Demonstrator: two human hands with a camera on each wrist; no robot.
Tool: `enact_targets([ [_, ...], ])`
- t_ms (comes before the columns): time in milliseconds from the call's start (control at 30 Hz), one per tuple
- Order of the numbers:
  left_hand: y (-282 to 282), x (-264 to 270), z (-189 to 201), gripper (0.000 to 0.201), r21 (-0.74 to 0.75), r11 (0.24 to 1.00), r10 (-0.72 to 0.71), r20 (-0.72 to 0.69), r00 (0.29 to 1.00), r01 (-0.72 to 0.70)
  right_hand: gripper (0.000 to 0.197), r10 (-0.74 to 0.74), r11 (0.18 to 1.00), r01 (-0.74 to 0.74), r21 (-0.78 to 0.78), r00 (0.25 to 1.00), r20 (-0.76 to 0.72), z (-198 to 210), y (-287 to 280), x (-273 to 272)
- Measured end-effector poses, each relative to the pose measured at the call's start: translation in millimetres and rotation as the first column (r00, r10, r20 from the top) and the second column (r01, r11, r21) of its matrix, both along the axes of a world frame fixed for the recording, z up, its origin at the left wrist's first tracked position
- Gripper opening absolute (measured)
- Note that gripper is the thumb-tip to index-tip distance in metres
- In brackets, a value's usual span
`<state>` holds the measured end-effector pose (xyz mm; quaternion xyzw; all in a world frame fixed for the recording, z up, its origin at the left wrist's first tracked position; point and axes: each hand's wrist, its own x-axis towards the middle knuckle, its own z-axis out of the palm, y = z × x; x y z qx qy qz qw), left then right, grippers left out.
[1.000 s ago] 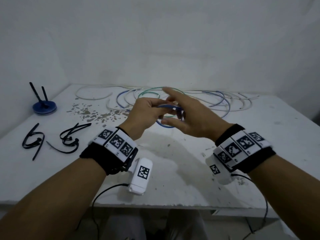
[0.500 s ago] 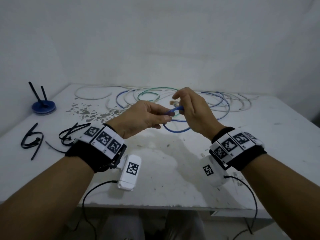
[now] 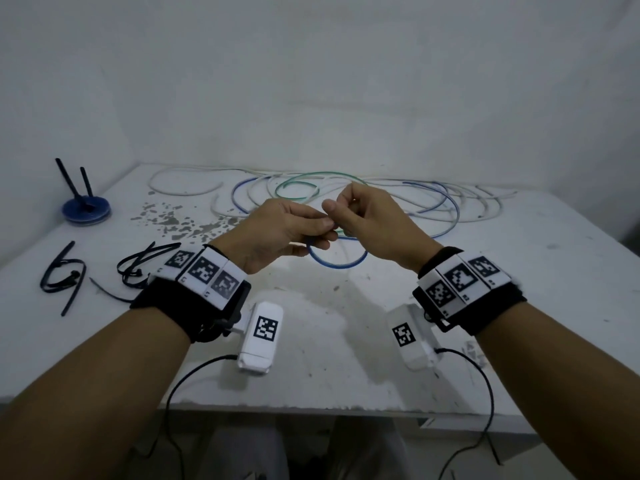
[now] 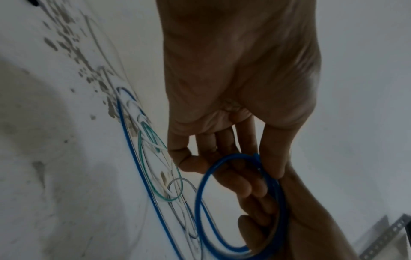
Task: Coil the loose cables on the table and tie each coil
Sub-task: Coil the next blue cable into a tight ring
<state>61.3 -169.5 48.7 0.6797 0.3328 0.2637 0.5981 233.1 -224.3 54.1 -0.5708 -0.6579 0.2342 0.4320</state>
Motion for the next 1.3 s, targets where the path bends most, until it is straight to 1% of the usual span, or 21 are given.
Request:
enact_targets([
  [67, 1.7, -2.0, 1.1, 0.009, -0.067, 0.998, 0.009, -0.016, 1.000, -0.010, 0.021, 0.052, 0.997, -0.053, -0.064, 0.998, -0.025, 0.1, -3.3, 2.9],
  [167, 4.6, -4.4, 1.0, 0.017, -0.113, 0.992, 0.043, -0.057, 0.997, -0.049, 0.003, 0.138, 0.975, -0.155, -0.157, 0.984, -0.114, 0.0, -6.4, 8.9],
  [233, 4.6, -5.3, -0.7, 0.016, -0.117, 0.992, 0.038, -0.069, 0.997, -0.046, 0.007, 0.159, 0.970, -0.176, -0.167, 0.981, -0.112, 2.7, -7.0, 11.5],
  [267, 4.7, -5.5, -2.1, 0.015, -0.111, 0.993, 0.033, -0.069, 0.997, -0.041, 0.009, 0.159, 0.974, -0.168, -0.155, 0.985, -0.072, 4.6, -6.7, 12.1],
  [367, 3.8, -3.6, -5.3, 0.015, -0.098, 0.994, 0.050, -0.017, 0.999, -0.052, 0.021, 0.131, 0.989, -0.120, -0.085, 0.981, 0.140, 6.3, -5.3, 11.6],
  [400, 3.4, -3.0, -6.1, 0.014, -0.098, 0.994, 0.058, 0.013, 0.998, -0.056, 0.021, 0.119, 0.992, -0.110, -0.057, 0.976, 0.182, 5.0, -4.7, 11.6],
  [433, 2.7, -2.6, -6.2, 0.014, -0.093, 0.994, 0.065, 0.038, 0.997, -0.061, 0.019, 0.105, 0.994, -0.103, -0.020, 0.976, 0.190, 4.0, -4.8, 11.1],
  [467, 1.8, -2.7, -6.0, 0.013, -0.071, 0.995, 0.067, 0.051, 0.996, -0.063, 0.015, 0.090, 0.995, -0.095, 0.021, 0.980, 0.177, 2.7, -5.0, 11.2],
  [533, 2.1, -4.4, -4.9, 0.014, 0.064, 0.996, 0.058, 0.003, 0.998, -0.058, 0.012, 0.057, 0.995, -0.067, 0.069, 0.990, 0.131, 1.0, -5.5, 13.8],
  [633, 1.2, -4.1, -0.5, 0.018, 0.267, 0.964, 0.023, -0.139, 0.990, 0.015, 0.013, 0.030, 0.998, -0.034, 0.045, 0.997, 0.077, 1.7, -7.0, 16.7],
  [733, -1.0, 1.7, 5.5, 0.012, 0.419, 0.908, 0.080, -0.215, 0.973, 0.018, 0.010, 0.026, 0.999, -0.027, 0.024, 0.998, 0.053, 7.3, -6.1, 15.5],
  [800, -0.5, 4.2, 8.7, 0.008, 0.450, 0.893, 0.100, -0.213, 0.972, 0.007, 0.007, 0.032, 0.999, -0.032, 0.014, 0.999, 0.030, 12.5, -4.6, 16.3],
  [833, 0.1, 4.8, 9.3, 0.007, 0.455, 0.890, 0.106, -0.217, 0.970, 0.005, 0.006, 0.036, 0.999, -0.036, 0.002, 0.998, 0.046, 14.2, -3.1, 19.1],
  [900, 1.4, 5.8, 7.2, 0.007, 0.466, 0.885, 0.126, -0.237, 0.963, -0.001, 0.006, 0.050, 0.999, -0.048, -0.025, 0.991, 0.123, 15.9, -1.4, 25.8],
  [967, 1.8, 6.3, 4.1, 0.007, 0.470, 0.882, 0.151, -0.239, 0.959, -0.022, 0.006, 0.044, 0.999, -0.041, -0.025, 0.989, 0.138, 17.1, -2.1, 33.2],
  [1167, 11.6, -12.8, -0.2, 0.011, 0.504, 0.858, 0.245, -0.243, 0.939, -0.094, 0.009, -0.056, 0.998, 0.054, 0.033, 0.994, 0.090, 22.3, -20.4, 75.0],
  [1233, 14.5, -19.1, -0.9, 0.011, 0.530, 0.842, 0.266, -0.240, 0.934, -0.103, 0.010, -0.090, 0.995, 0.085, 0.054, 0.991, 0.102, 21.7, -26.8, 88.8],
  [1300, 16.4, -21.6, -1.0, 0.010, 0.526, 0.840, 0.279, -0.204, 0.938, -0.135, 0.007, -0.100, 0.995, 0.095, 0.044, 0.986, 0.135, 16.0, -30.1, 93.8],
])
